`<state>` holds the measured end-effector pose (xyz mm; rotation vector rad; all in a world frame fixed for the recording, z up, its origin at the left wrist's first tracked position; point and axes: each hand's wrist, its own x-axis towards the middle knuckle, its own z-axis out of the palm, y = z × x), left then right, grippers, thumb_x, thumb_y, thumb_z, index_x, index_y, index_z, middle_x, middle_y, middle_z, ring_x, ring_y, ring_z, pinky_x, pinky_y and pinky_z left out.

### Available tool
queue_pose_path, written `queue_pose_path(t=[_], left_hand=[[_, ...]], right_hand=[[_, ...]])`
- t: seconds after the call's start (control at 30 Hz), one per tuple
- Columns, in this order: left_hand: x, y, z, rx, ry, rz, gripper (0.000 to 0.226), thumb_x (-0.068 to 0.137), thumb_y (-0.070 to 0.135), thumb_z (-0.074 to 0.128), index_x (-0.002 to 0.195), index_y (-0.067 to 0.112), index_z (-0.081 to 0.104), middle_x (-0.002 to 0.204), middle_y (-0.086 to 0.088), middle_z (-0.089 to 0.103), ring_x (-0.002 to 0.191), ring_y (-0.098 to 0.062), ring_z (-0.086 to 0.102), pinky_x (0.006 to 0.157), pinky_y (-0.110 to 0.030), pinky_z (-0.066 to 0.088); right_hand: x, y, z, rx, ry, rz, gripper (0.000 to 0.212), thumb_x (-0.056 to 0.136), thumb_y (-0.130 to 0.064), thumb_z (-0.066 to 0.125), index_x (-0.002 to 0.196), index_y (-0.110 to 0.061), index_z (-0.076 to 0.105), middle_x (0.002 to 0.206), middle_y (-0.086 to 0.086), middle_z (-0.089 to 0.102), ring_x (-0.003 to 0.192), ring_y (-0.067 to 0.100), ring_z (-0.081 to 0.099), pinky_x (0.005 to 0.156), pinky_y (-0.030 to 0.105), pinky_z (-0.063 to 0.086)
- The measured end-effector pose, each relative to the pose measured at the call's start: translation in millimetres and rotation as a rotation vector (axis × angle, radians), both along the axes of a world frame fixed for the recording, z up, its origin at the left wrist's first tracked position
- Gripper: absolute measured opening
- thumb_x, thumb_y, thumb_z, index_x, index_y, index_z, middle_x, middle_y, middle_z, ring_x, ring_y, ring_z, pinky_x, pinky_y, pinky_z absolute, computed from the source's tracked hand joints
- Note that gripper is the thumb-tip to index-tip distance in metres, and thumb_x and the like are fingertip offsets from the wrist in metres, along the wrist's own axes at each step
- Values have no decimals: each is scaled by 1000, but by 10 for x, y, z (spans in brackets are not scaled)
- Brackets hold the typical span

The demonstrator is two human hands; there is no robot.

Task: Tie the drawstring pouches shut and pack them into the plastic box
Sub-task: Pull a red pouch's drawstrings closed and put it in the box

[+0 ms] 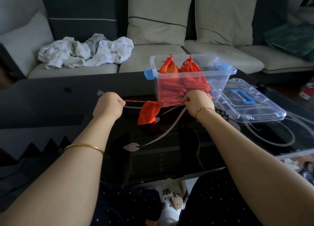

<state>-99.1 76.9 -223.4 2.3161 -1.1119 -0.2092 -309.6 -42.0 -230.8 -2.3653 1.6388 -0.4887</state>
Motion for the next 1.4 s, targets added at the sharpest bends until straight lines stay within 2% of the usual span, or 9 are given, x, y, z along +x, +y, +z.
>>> queue_pose_path(t=[0.17,0.3,0.43,0.57,0.73,0.87,1.0,1.23,1.4], left_hand=[[-27,-12,-2,-150,190,67,24,95,15,53,109,5,69,111,-16,65,103,-33,59,80,-35,45],[-49,-7,14,-222,271,115,24,94,20,54,103,4,70,102,-20,66,89,-37,62,70,-33,45],[-47,-52,14,-241,428,190,30,96,28,49,90,6,68,88,-16,63,77,-30,62,65,-37,51],[-7,-91,77,-282,1191,298,39,97,36,44,68,16,61,48,6,40,36,-6,32,33,-17,25],[11,-53,82,-653,1773,404,77,99,39,36,29,11,52,31,6,38,24,-6,29,40,-12,22],[-103,-106,212,-691,1612,433,47,96,29,46,51,17,53,43,7,45,34,-5,36,38,-16,29],[-254,-140,309,-695,1282,25,37,98,35,41,66,21,53,91,7,69,90,-7,63,77,-27,42],[-536,-170,335,-448,912,-337,18,94,20,55,83,12,68,70,3,67,64,-9,61,72,-27,53],[-574,-185,292,-321,720,-438,5,84,10,68,86,14,69,79,-6,65,63,-11,55,74,-31,53]], right_hand=[[-21,-23,8,6,-120,-51,20,86,-6,52,99,-9,67,99,12,67,91,31,62,82,40,53],[-49,-42,33,70,-224,-64,19,92,-14,52,83,-5,66,86,13,69,78,28,66,78,40,56],[0,11,48,654,-872,-171,33,97,-27,46,66,-14,52,60,1,52,49,10,52,48,23,44],[-15,-32,46,1118,-1297,-331,37,97,-29,42,62,-20,46,50,-7,39,44,5,39,39,13,27],[-77,-62,42,1200,-1606,-580,40,93,-17,44,54,-18,36,32,-7,34,25,4,34,39,14,22],[-42,-70,46,1069,-1606,-556,41,93,-20,45,52,-19,38,33,-8,36,29,3,36,37,9,25],[-5,-57,119,794,-1430,-357,33,93,-17,43,60,-18,47,33,-7,42,27,6,40,36,11,32],[219,206,378,316,-1039,171,35,94,-20,48,60,-14,56,46,-6,49,39,6,43,40,20,37],[276,375,491,227,-938,356,36,95,-16,46,61,-11,55,48,-4,50,34,0,42,38,13,38]])
